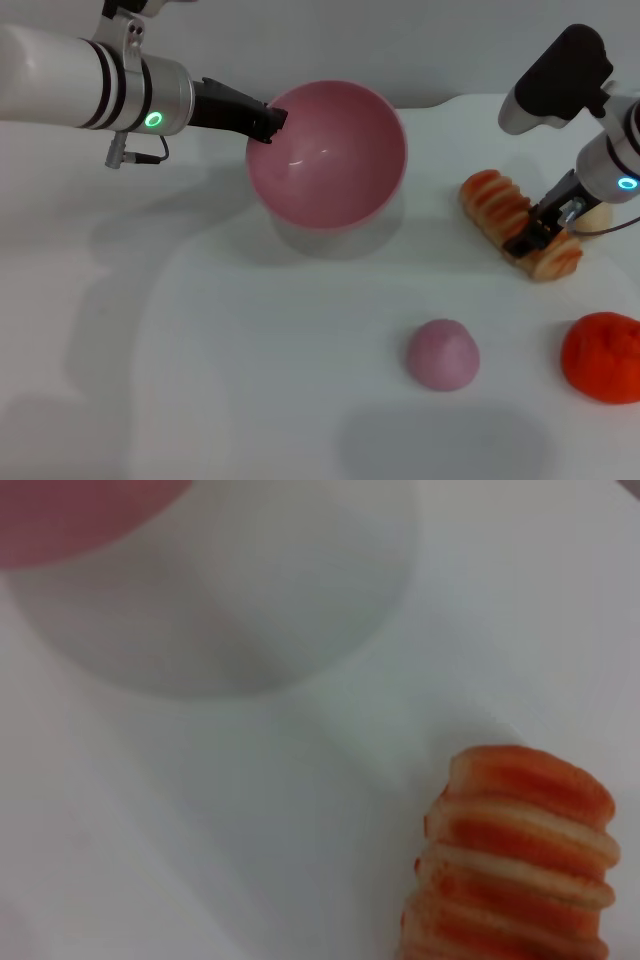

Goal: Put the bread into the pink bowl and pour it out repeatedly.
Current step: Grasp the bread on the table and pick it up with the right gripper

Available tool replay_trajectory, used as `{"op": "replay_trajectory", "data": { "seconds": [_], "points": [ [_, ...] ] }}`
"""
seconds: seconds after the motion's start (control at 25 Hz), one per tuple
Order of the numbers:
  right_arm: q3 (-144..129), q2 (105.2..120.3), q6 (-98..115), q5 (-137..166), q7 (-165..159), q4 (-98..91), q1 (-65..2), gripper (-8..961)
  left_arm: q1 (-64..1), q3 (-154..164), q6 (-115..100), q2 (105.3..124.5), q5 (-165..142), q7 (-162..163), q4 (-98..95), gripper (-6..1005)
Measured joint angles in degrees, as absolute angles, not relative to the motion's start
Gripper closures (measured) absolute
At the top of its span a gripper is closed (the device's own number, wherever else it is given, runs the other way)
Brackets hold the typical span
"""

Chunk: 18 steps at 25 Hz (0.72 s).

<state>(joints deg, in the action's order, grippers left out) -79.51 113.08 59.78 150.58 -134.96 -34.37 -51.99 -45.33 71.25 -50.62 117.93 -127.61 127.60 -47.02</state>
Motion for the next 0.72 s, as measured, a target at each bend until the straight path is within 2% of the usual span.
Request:
{"op": "replay_trajectory", "data": {
  "seconds": [0.12,0.32,0.72],
  "points": [
    [-79.47,113.63,58.43,151.75,-134.97,-36.50,-50.50,281,-45.31,71.27,-50.47,117.93,-127.61,127.72,-47.02,953],
    [-79.14,113.95,57.67,152.02,-134.97,-39.75,-48.48,432,-45.28,71.27,-50.39,117.93,-127.66,127.78,-47.02,952],
    [-78.12,114.00,57.62,152.02,-135.00,-40.03,-48.33,521,-45.11,71.27,-50.18,117.93,-127.78,127.79,-47.02,952]
  ]
}}
